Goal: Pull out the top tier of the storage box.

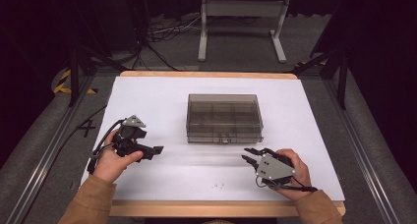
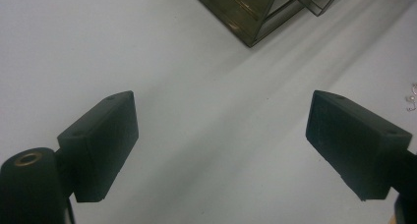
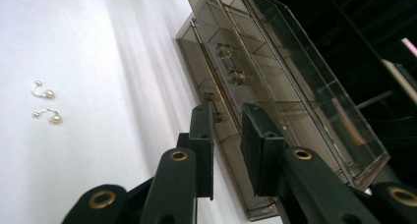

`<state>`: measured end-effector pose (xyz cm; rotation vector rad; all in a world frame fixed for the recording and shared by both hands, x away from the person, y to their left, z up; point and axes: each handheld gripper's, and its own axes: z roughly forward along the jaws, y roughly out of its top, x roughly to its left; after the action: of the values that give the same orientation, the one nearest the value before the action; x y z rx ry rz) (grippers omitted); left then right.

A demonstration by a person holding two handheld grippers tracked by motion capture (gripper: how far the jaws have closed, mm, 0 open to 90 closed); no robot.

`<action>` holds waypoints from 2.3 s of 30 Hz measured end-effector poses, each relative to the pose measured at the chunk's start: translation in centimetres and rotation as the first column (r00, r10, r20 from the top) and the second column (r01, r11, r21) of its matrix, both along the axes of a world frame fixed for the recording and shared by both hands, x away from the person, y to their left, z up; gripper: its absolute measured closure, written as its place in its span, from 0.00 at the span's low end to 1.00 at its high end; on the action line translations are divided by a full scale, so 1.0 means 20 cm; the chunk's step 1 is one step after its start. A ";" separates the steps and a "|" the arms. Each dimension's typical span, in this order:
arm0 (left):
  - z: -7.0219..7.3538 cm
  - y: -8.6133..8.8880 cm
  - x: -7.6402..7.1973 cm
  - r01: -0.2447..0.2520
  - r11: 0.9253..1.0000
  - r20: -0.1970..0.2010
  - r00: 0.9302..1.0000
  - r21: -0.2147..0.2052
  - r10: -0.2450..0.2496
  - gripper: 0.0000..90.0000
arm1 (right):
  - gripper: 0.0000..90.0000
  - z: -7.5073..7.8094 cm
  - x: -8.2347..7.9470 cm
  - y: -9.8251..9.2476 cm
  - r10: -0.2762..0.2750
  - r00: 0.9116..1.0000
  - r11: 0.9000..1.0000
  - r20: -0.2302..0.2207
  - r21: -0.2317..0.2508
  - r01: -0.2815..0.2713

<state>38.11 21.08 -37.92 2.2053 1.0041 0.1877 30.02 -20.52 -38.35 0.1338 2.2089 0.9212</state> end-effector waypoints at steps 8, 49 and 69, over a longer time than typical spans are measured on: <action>0.00 0.00 0.00 0.002 1.000 0.000 1.000 0.000 -0.002 0.14 | 0.84 0.05 0.03 -0.04 0.035 0.995 0.996 -0.096 0.080 -0.028; 0.01 0.01 -0.01 0.005 1.000 -0.008 1.000 -0.011 -0.005 0.15 | 0.80 0.34 0.26 -0.11 0.114 0.891 0.989 -0.440 0.138 -0.058; 0.01 0.05 -0.04 -0.015 1.000 -0.002 1.000 -0.017 0.015 0.15 | 0.78 0.41 0.43 -0.04 0.051 0.850 0.999 -0.524 0.014 -0.052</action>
<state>37.41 22.13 -37.73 2.1831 1.0204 0.1832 38.59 -21.41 -30.13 0.3657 2.7275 0.9998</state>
